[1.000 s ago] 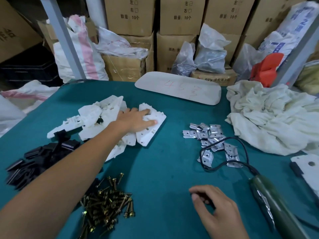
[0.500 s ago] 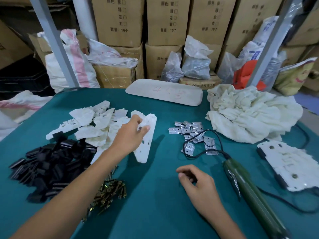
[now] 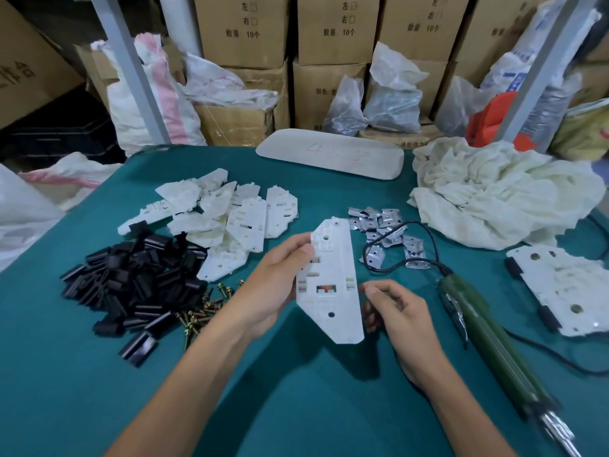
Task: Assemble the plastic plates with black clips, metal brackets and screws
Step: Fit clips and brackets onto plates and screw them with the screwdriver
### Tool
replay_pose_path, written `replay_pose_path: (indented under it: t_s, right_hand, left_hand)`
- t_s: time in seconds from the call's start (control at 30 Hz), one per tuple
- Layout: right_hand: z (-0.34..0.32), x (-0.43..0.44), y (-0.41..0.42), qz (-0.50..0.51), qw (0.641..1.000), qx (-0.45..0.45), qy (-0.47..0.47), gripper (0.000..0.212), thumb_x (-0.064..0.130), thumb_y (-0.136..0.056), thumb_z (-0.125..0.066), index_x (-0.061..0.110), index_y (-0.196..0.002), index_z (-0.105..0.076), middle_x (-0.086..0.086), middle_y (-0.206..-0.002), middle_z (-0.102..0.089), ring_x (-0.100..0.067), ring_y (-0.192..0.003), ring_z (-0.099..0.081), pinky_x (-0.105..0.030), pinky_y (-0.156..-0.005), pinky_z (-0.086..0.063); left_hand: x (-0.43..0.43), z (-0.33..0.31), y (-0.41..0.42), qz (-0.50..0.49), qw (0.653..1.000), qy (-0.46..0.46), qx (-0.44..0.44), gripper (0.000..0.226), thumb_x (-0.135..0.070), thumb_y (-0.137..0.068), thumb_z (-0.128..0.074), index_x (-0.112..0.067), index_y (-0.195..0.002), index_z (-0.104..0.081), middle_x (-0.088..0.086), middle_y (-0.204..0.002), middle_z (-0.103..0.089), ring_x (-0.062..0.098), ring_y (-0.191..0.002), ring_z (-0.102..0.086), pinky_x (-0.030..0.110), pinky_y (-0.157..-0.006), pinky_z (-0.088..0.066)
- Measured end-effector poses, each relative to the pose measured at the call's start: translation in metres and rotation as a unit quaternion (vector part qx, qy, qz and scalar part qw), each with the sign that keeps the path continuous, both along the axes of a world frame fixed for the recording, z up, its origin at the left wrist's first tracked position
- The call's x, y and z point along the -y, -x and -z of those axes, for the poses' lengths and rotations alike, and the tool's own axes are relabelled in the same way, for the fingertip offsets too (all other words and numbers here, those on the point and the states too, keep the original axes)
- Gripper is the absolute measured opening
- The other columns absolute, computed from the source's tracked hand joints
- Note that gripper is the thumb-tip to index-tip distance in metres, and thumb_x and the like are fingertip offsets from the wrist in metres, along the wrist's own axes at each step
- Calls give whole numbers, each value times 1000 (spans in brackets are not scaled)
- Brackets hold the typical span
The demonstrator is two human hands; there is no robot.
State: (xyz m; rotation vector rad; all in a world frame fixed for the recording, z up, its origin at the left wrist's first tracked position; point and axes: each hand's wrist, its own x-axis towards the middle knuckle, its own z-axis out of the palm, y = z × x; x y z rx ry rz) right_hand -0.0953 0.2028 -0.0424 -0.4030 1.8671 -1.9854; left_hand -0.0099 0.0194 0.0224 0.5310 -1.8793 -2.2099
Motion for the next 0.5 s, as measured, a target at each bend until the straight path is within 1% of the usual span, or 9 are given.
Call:
replay_pose_path:
  t_s: [0.07, 0.13, 0.2, 0.23, 0.3, 0.33, 0.4, 0.43, 0.5]
  right_hand:
    - [-3, -1, -2, -11, 999, 19, 26, 22, 28, -98, -63, 9, -105, -73, -6, -69, -67, -16, -54, -54, -24, -46, -46]
    - [-5, -3, -2, -28, 999, 21, 27, 33, 36, -90, -68, 18, -117, -70, -6, -71, -68, -13, -54, -56, -23, -48, -48]
    - [-3, -5, -2, -47, 999, -7, -13, 35, 22, -91, -74, 26, -125, -66, -7, -71, -70, -12, -56, -60, -21, -53, -50]
    - [-1, -4, -2, -54, 998, -15, -33, 39, 13, -92, -74, 27, -126, -64, -8, -71, -70, -13, -54, -59, -22, -52, -49]
    - [5, -4, -3, -55, 996, -29, -63, 41, 8, -92, -74, 26, -128, -64, -11, -72, -70, -17, -51, -57, -25, -48, -48]
    - [8, -4, -3, -52, 994, -40, -82, 41, 10, -92, -75, 27, -128, -64, -11, -74, -71, -19, -52, -58, -27, -49, -49]
    - [13, -3, -3, -32, 987, -86, -134, 39, 20, -89, -78, 37, -122, -65, -5, -77, -71, -17, -59, -62, -27, -58, -53]
    - [15, -4, -3, -14, 979, -120, -165, 36, 26, -87, -80, 42, -116, -66, 1, -78, -69, -12, -63, -62, -23, -64, -52]
    - [16, -3, -3, 22, 964, -175, -201, 28, 32, -84, -81, 44, -106, -69, 6, -83, -65, -8, -70, -60, -21, -72, -49]
  left_hand:
    - [-7, 10, -4, 15, 1000, 13, 6, 31, -19, -107, -45, -33, -108, -73, -3, -106, -77, 11, -90, -73, 24, -70, -57]
    - [-18, 25, -10, 33, 998, 49, 32, 24, -19, -107, -45, -26, -118, -65, 0, -110, -76, 16, -99, -72, 27, -81, -55]
    - [-28, 38, -17, 59, 993, 87, 60, 22, -22, -107, -45, -24, -121, -62, 0, -112, -75, 17, -105, -70, 33, -93, -54]
    - [-29, 42, -20, 68, 987, 127, 69, 22, -26, -107, -46, -26, -122, -61, -2, -111, -74, 15, -106, -69, 35, -97, -52]
    - [-20, 46, -25, 55, 959, 264, 86, 23, -38, -104, -48, -34, -121, -62, -14, -108, -71, 3, -104, -65, 30, -97, -50]
    - [-12, 45, -29, 33, 942, 320, 92, 24, -42, -103, -48, -36, -121, -62, -21, -105, -68, -5, -102, -61, 21, -94, -48]
    - [11, 36, -38, -22, 921, 380, 81, 24, -42, -102, -49, -35, -121, -63, -28, -104, -63, -11, -102, -55, 5, -85, -39]
    - [26, 31, -43, -51, 909, 406, 77, 25, -39, -102, -49, -33, -122, -63, -27, -106, -63, -9, -102, -55, 5, -85, -37]
    - [60, 24, -53, -108, 867, 478, 93, 26, -34, -103, -50, -27, -124, -64, -17, -113, -65, 2, -106, -56, 18, -89, -42]
